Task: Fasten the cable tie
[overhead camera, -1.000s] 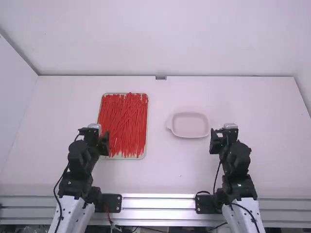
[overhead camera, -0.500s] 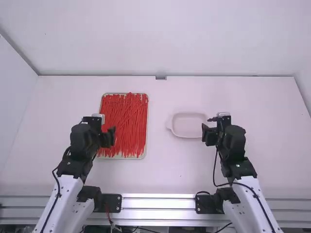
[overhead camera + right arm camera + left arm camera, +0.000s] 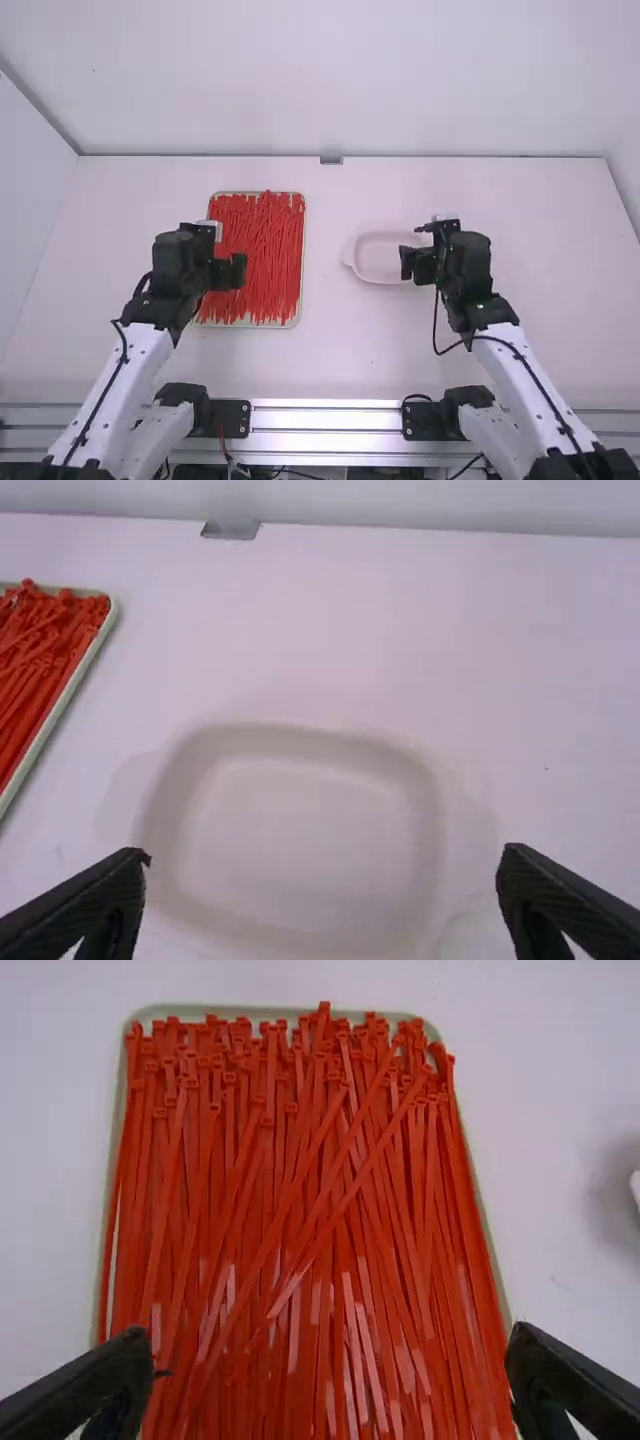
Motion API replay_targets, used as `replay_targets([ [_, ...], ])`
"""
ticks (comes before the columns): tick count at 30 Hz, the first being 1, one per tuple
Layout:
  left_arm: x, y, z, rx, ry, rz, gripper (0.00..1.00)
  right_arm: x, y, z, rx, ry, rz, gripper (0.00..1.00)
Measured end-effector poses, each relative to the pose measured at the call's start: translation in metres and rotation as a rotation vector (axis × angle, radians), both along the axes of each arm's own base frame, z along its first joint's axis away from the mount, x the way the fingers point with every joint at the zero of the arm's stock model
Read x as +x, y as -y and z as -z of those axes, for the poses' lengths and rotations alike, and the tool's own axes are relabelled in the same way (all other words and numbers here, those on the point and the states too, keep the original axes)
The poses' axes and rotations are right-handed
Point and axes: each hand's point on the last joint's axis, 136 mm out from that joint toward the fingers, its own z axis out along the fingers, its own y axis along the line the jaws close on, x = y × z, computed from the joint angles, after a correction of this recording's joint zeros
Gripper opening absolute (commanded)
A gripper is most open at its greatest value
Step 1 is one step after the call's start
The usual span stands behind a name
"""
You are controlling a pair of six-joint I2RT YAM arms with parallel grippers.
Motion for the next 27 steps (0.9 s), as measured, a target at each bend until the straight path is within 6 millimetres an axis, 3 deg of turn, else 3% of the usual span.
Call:
replay_targets([
  [16,0.003,0.003,0.008,-0.025,-0.059,0.0,0.99,0.005,-0.009,0.009,0.012,-0.053,-0.022,1.0],
  [27,0.007,0.008,0.0,-0.04,-0.059,0.024,0.99,0.003,-0.032,0.004,0.004,-0.027,-0.088,1.0],
])
